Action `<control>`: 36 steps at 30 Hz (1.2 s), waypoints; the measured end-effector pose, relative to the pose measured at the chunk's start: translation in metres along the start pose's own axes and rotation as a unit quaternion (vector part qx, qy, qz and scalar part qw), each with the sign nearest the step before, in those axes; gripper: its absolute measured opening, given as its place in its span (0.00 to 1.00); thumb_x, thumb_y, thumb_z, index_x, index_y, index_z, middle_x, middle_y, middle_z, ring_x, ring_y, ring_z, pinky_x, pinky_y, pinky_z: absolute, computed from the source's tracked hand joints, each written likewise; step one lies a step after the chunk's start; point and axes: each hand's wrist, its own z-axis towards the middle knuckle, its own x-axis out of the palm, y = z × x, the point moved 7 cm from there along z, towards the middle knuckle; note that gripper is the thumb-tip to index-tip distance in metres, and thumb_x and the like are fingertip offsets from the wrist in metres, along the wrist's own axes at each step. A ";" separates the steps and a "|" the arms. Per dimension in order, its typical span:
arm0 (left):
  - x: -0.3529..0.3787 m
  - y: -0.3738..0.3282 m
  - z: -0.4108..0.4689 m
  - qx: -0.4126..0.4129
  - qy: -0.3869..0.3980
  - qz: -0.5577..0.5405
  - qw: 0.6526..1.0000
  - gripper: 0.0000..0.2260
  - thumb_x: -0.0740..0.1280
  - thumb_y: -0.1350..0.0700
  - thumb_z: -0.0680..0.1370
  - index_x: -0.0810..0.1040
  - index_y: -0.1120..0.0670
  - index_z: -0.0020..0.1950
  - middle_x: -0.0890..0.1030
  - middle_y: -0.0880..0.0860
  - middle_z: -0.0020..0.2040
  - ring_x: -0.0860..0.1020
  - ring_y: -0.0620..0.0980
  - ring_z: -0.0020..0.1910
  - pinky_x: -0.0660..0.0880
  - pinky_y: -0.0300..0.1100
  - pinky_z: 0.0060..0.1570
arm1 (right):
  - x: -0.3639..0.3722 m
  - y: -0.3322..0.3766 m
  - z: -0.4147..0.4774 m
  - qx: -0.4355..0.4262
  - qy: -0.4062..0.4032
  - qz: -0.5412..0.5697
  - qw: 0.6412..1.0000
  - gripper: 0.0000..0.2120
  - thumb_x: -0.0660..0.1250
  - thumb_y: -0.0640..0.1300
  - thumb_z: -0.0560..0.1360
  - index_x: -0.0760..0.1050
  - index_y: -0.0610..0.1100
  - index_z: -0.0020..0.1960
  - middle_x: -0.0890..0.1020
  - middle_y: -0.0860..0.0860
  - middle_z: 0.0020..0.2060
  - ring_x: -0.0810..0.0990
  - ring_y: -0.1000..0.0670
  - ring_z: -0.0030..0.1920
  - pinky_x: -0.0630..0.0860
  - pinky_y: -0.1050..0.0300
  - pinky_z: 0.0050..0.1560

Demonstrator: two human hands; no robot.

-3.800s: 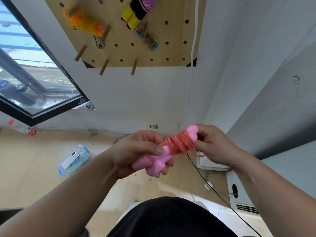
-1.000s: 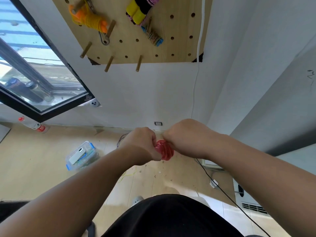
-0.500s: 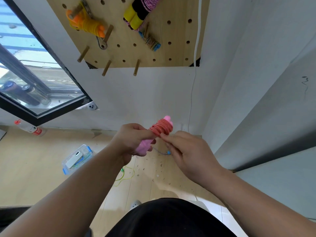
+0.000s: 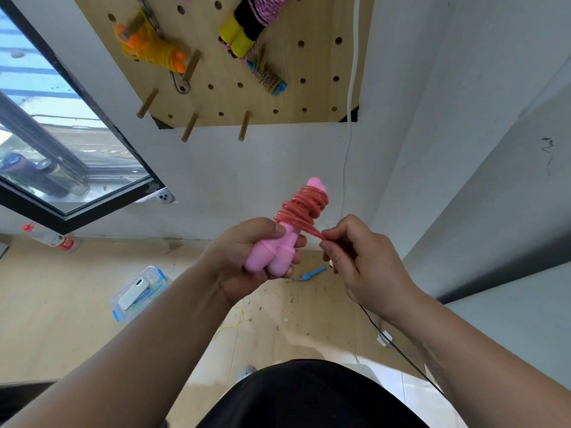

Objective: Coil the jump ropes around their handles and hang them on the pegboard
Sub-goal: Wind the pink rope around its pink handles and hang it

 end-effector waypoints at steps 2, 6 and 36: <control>0.003 -0.002 -0.001 0.004 0.015 -0.021 1.000 0.16 0.66 0.58 0.68 0.77 0.64 0.52 0.82 0.61 0.42 0.79 0.57 0.34 0.77 0.46 0.32 | 0.003 -0.001 0.002 0.011 0.022 0.057 0.998 0.11 0.68 0.39 0.80 0.71 0.54 0.46 0.81 0.56 0.34 0.77 0.54 0.31 0.71 0.64 0.34; 0.006 -0.003 -0.004 0.016 0.075 -0.057 0.995 0.19 0.73 0.60 0.63 0.77 0.64 0.52 0.81 0.62 0.42 0.79 0.58 0.35 0.77 0.47 0.33 | 0.002 -0.006 0.007 0.087 0.024 0.338 0.937 0.06 0.73 0.37 0.72 0.83 0.48 0.42 0.83 0.49 0.33 0.78 0.55 0.32 0.73 0.62 0.34; -0.005 0.006 0.001 0.003 -0.063 0.542 0.838 0.05 0.73 0.65 0.63 0.78 0.61 0.32 0.73 0.53 0.23 0.72 0.48 0.21 0.67 0.37 0.25 | 0.051 0.001 0.035 0.151 0.344 -0.119 0.919 0.13 0.64 0.47 0.76 0.82 0.44 0.37 0.82 0.52 0.30 0.79 0.52 0.31 0.75 0.56 0.33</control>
